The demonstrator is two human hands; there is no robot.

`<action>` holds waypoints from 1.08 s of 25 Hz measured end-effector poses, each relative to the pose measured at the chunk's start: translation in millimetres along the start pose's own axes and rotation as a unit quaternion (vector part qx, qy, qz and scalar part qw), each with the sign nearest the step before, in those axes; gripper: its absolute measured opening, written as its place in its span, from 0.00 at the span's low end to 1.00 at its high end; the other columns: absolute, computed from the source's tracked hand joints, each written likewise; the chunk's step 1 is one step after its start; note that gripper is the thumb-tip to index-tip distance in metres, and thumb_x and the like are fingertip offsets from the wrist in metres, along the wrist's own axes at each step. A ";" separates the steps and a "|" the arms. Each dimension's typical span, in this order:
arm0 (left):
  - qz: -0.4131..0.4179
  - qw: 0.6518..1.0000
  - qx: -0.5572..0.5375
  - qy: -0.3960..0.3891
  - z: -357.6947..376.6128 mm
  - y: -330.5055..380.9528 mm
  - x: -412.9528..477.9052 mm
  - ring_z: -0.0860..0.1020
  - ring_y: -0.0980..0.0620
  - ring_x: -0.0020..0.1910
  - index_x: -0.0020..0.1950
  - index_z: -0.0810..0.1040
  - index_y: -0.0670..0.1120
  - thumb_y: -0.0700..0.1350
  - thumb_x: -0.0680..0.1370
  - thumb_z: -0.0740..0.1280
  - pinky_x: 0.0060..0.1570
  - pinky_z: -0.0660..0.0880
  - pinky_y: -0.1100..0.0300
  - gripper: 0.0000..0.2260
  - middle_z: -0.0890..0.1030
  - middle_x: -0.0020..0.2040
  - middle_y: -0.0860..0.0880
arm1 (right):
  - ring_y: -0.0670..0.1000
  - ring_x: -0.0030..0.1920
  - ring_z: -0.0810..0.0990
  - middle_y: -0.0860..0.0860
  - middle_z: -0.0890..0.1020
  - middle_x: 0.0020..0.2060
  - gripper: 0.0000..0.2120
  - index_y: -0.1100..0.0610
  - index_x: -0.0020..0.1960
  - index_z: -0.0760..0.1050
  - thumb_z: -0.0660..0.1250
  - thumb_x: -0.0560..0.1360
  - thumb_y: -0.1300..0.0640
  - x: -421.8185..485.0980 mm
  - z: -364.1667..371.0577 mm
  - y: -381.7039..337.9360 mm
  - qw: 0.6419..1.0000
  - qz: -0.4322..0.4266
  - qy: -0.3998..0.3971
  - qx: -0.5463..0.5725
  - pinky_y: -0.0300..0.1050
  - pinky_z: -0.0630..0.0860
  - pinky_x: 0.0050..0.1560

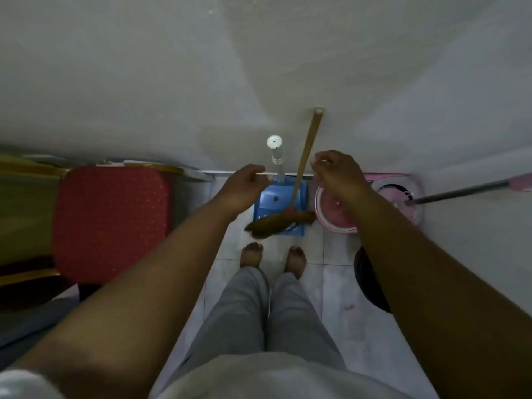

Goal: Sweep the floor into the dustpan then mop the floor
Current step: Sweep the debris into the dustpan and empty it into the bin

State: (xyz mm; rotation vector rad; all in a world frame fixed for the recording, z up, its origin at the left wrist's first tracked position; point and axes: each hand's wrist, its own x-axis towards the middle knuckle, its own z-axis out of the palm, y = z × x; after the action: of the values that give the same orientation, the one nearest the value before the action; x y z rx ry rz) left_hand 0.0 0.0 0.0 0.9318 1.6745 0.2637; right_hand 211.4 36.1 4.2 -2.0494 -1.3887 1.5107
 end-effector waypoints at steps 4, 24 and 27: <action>-0.013 1.000 0.014 0.009 5.5 9.7 47.7 0.75 0.46 0.64 0.74 0.66 0.44 0.52 0.77 0.69 0.66 0.72 0.49 0.28 0.76 0.67 0.44 | 0.55 0.51 0.83 0.55 0.83 0.54 0.22 0.56 0.63 0.76 0.68 0.74 0.45 32.1 10.1 -13.2 1.000 0.007 0.017 0.011 0.55 0.78 0.58; 0.209 0.965 0.138 0.072 3.2 9.0 3.8 0.78 0.45 0.50 0.59 0.74 0.39 0.48 0.78 0.69 0.40 0.64 0.64 0.16 0.80 0.52 0.43 | 0.44 0.45 0.77 0.43 0.79 0.46 0.08 0.50 0.56 0.78 0.64 0.78 0.53 -44.3 20.2 -5.6 0.993 -0.082 0.070 -0.046 0.28 0.68 0.42; 0.223 0.963 0.129 0.082 -3.1 17.2 -31.4 0.79 0.47 0.47 0.54 0.75 0.41 0.50 0.76 0.72 0.39 0.65 0.65 0.15 0.81 0.48 0.44 | 0.43 0.45 0.75 0.44 0.79 0.46 0.08 0.49 0.55 0.78 0.64 0.78 0.51 -78.5 5.0 -8.0 0.991 -0.096 0.086 -0.041 0.25 0.65 0.38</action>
State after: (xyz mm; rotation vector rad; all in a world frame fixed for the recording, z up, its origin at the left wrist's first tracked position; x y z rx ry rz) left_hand 6.1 -9.5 34.1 1.5220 1.6562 0.4409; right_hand 201.8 -23.5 55.3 -1.9730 -1.5511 1.1893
